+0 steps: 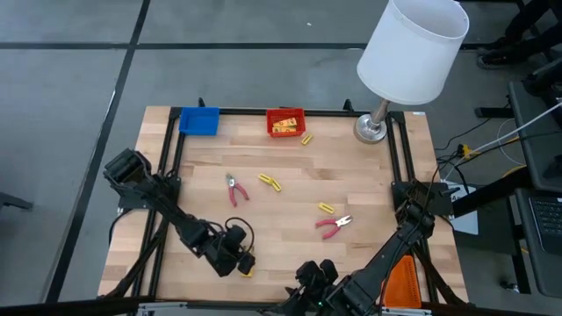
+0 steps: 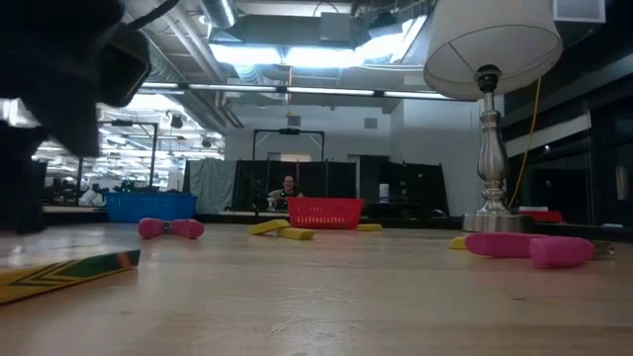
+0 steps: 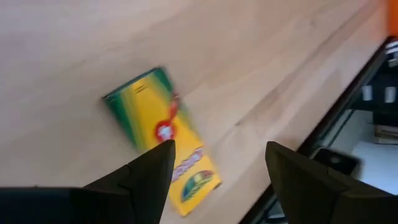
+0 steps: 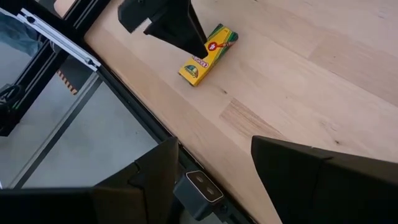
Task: Pick & Place School Supplies
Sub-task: Put the yellow crayon box into the red bin
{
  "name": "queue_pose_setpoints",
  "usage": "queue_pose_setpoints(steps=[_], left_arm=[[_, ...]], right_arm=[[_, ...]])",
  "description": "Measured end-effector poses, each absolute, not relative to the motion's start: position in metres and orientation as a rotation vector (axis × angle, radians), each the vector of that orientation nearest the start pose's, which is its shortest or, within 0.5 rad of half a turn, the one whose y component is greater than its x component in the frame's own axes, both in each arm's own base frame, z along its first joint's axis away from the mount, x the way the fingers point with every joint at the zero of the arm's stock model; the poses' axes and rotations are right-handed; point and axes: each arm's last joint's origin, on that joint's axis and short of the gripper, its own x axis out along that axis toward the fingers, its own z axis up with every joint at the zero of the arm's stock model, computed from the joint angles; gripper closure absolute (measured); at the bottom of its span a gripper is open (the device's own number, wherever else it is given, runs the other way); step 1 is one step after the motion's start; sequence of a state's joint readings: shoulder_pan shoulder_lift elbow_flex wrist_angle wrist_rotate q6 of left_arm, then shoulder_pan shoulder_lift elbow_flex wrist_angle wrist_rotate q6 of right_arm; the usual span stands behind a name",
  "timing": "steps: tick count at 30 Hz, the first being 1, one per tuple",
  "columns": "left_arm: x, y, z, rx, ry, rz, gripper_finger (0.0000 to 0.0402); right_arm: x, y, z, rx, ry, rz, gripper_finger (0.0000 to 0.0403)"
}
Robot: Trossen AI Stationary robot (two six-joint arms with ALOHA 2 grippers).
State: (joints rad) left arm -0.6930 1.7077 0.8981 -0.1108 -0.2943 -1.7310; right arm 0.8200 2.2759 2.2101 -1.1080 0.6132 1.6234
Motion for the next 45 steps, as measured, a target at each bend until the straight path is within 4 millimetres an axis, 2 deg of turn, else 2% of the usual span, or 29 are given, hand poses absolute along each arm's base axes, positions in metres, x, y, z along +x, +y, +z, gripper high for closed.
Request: queue_pose_setpoints(steps=[8,45], left_arm=[[0.257,-0.193,0.151,-1.124,0.899,0.446,0.0151],[0.258,-0.188,0.148,-1.129,0.902,0.5,0.015]], right_arm=[[0.336,0.336,0.264,0.745,0.741,-0.516,0.0193],[0.328,0.344,0.264,0.771,0.741,-0.511,0.0193]])
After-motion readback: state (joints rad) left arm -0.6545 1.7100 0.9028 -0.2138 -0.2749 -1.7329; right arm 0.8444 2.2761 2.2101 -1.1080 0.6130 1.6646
